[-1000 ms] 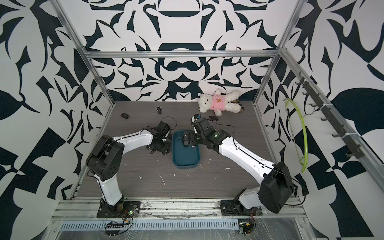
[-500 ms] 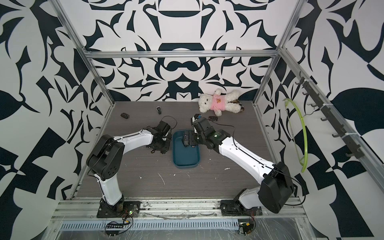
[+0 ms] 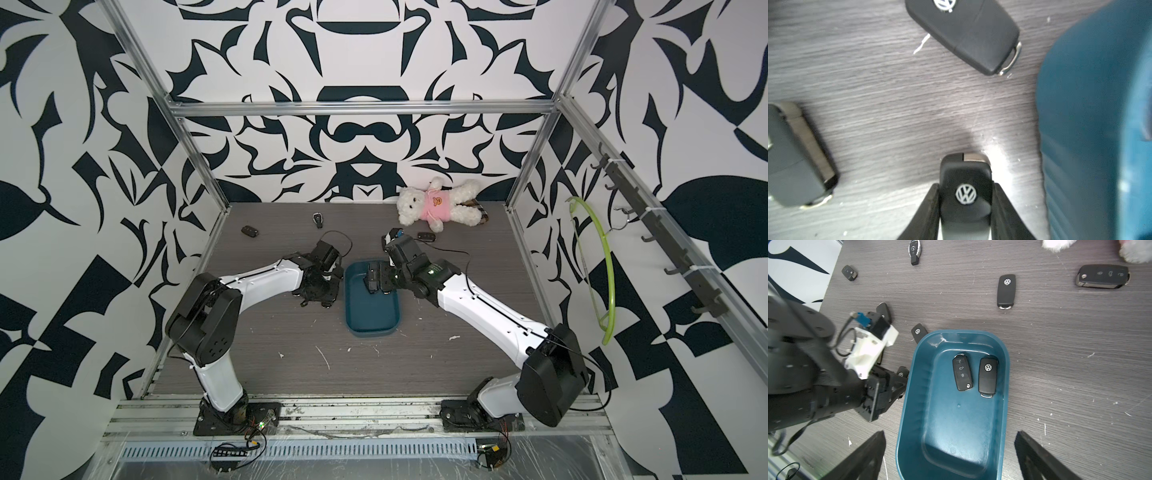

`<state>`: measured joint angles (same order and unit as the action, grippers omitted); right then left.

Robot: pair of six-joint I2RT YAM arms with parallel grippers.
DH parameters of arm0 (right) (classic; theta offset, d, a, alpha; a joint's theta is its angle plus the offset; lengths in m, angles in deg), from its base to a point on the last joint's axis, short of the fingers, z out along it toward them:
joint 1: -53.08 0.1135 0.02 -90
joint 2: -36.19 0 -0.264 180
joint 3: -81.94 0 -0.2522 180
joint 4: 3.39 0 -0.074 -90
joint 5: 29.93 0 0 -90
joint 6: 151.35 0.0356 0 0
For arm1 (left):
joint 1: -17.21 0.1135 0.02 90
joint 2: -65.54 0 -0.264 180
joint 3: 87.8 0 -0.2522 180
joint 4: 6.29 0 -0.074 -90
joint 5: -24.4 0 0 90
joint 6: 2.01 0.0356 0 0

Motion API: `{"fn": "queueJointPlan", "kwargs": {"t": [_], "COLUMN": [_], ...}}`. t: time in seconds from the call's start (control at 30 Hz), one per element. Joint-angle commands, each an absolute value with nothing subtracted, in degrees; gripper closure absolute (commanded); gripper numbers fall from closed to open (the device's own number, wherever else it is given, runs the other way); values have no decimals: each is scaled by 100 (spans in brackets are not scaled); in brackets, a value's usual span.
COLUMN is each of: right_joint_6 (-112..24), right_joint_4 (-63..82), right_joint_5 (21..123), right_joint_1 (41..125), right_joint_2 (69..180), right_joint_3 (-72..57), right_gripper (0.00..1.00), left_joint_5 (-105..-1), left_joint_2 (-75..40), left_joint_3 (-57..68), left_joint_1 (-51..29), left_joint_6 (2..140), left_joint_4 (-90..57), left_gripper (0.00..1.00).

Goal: Place the car key into the storage box
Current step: Pick up the car key from the center of the board, then place the car key in the storage box.

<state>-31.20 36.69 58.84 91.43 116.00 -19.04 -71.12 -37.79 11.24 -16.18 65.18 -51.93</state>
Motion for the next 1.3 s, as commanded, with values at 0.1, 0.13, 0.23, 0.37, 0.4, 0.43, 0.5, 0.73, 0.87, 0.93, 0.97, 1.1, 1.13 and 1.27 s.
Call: {"fn": "queueJointPlan", "kwargs": {"t": [0.1, 0.13, 0.23, 0.37, 0.4, 0.43, 0.5, 0.73, 0.87, 0.93, 0.97, 1.1, 1.13, 1.27], "right_joint_6": [-3031, -3032, -3032, -3015, -3015, -3019, -3024, -3063, -3064, -3074, -3082, -3087, -3089, -3094], "right_joint_4": [3667, 3673, 3660, 3657, 3657, 3658, 3655, 3656, 3647, 3639, 3639, 3643, 3638, 3635], "right_joint_5": [5700, 5695, 5658, 5545, 5504, 5457, 5380, 5201, 5071, 4998, 4998, 4725, 4724, 4749], "right_joint_1": [9167, 9167, 9167, 9166, 9165, 9167, 9167, 9150, 9138, 9132, 9123, 9064, 9038, 8968], "right_joint_2": [11345, 11330, 11310, 11202, 11168, 11131, 11062, 10905, 10738, 10639, 10596, 10392, 10349, 10231], "right_joint_3": [-1919, -1917, -1934, -2017, -2038, -2064, -2114, -2237, -2342, -2406, -2445, -2570, -2599, -2703], "right_gripper": [0, 0, 0, 1, 1, 1, 1, 1, 1, 1, 1, 0, 0, 0], "left_joint_5": [-7179, -7212, -7321, -7333, -7347, -7385, -7370, -7400, -7495, -7574, -7560, -7649, -7657, -7630], "left_joint_2": [-3245, -3196, -3009, -2830, -2795, -2776, -2746, -2990, -3376, -3579, -3669, -4143, -4275, -4741], "left_joint_3": [1163, 1120, 1005, 794, 703, 608, 412, -301, -770, -971, -1056, -1466, -1580, -1980], "left_joint_1": [-1626, -1622, -1620, -1622, -1625, -1624, -1627, -1985, -2300, -2456, -2509, -2751, -2791, -2862], "left_joint_6": [6289, 6270, 6190, 6086, 6081, 6067, 6004, 5426, 5106, 4901, 4798, 4469, 4391, 4044], "left_joint_4": [-5617, -5698, -5950, -6185, -6242, -6303, -6419, -6662, -6952, -6969, -6977, -7059, -7112, -7346], "left_gripper": [65, 65, 65, 65, 65, 65, 65, 67, 67, 67, 67, 67, 67, 67]}}
